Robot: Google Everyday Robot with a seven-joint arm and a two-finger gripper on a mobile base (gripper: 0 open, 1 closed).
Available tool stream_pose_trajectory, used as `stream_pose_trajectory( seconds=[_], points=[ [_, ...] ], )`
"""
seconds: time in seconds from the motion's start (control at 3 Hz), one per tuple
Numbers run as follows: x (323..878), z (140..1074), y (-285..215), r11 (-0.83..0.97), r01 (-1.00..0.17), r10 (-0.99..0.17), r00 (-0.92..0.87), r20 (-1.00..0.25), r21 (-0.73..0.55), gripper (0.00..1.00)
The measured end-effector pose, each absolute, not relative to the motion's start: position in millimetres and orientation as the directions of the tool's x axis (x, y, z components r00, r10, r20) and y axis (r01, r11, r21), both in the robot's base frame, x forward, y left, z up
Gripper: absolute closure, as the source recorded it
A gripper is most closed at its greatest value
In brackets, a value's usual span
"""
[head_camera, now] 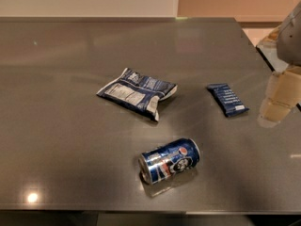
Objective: Move rxbar blueberry near pepsi can
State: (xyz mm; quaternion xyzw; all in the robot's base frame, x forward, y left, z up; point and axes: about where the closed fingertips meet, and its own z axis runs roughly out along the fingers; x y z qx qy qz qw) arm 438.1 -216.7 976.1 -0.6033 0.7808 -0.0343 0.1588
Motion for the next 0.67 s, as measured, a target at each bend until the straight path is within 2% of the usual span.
stream_pose_trajectory(
  seconds=[0.67],
  points=[
    [458.7, 966.0, -229.7, 0.352, -0.911, -0.925, -0.303, -0.23, -0.216, 0.0]
  ],
)
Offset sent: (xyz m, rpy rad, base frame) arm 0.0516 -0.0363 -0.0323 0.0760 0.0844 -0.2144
